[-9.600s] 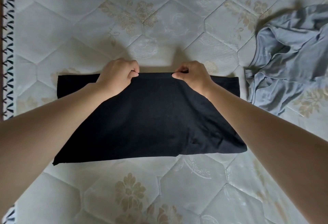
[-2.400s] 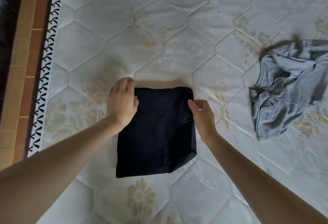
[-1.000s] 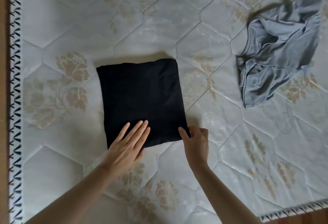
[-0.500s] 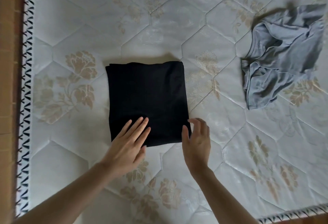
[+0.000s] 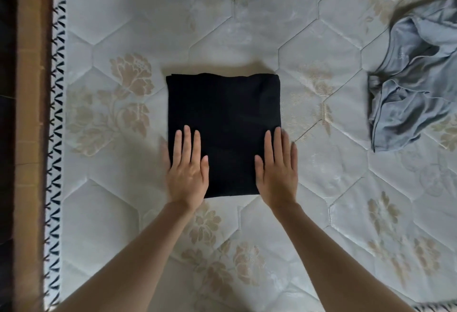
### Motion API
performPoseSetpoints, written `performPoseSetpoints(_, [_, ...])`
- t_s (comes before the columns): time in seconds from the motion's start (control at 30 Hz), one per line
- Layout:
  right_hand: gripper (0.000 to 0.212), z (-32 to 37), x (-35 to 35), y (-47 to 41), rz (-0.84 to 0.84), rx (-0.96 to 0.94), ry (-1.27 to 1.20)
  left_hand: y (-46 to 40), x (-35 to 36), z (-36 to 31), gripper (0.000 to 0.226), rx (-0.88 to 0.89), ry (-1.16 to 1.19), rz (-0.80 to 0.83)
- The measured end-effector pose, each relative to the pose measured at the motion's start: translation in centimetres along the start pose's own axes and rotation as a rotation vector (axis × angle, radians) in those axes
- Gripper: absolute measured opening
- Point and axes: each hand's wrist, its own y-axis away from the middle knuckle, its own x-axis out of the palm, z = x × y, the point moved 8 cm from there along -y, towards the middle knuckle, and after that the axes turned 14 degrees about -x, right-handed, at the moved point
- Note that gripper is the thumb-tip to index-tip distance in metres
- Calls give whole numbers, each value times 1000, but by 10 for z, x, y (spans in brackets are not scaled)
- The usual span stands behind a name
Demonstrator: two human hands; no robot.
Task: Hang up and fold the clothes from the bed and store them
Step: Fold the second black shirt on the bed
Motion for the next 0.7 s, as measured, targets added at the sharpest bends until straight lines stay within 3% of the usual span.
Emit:
performPoseSetpoints(0.1, [55,2,-9,-5,-18,-11,9,-7,-8,-15,57,37,-36,-9])
performPoseSetpoints(0.3, [54,44,-23,-70,-55,-314,-59,-57,-5,-73,58,362,-52,55])
performPoseSetpoints(0.53, [61,13,-18,-131,4,-230,-72,-104,-4,-75,55,346,-64,-17])
performPoseSetpoints(0.7, [63,-3,-19,-139,13,-116,-35,-139,-13,-38,55,32,-2,-17])
